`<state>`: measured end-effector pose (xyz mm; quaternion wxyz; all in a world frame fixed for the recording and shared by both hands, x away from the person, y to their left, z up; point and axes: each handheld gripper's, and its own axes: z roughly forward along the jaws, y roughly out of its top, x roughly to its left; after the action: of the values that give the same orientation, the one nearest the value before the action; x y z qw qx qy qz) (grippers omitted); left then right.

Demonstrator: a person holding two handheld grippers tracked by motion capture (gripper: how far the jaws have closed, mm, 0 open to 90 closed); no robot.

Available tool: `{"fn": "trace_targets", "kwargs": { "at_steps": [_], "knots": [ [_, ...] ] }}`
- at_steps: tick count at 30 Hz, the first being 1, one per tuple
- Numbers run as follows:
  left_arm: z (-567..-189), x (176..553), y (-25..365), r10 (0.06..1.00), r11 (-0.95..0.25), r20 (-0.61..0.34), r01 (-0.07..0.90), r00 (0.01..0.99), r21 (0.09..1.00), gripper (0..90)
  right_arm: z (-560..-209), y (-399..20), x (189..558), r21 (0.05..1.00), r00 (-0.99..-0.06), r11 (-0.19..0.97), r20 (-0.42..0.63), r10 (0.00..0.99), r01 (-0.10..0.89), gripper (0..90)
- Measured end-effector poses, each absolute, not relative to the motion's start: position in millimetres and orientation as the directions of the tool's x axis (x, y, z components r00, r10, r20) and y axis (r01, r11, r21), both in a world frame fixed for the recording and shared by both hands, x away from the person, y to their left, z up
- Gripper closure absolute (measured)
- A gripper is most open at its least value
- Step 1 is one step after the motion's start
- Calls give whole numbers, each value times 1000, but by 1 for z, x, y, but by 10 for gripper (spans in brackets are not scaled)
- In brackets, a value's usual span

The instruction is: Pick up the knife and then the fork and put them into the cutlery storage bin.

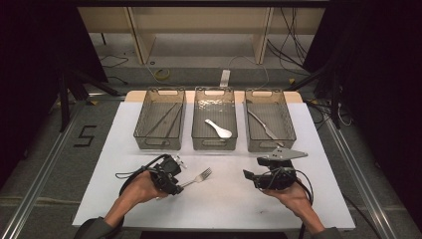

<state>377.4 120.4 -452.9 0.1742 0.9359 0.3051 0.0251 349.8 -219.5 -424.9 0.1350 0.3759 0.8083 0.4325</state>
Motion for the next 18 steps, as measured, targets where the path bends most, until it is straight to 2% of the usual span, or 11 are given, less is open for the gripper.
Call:
{"fn": "trace_targets", "kwargs": {
  "at_steps": [18],
  "knots": [
    [-459,383,113,555,-784,-41,539,831,307,720,-428,-216,336,793,-705,361,116,700,490,310]
  ]
}}
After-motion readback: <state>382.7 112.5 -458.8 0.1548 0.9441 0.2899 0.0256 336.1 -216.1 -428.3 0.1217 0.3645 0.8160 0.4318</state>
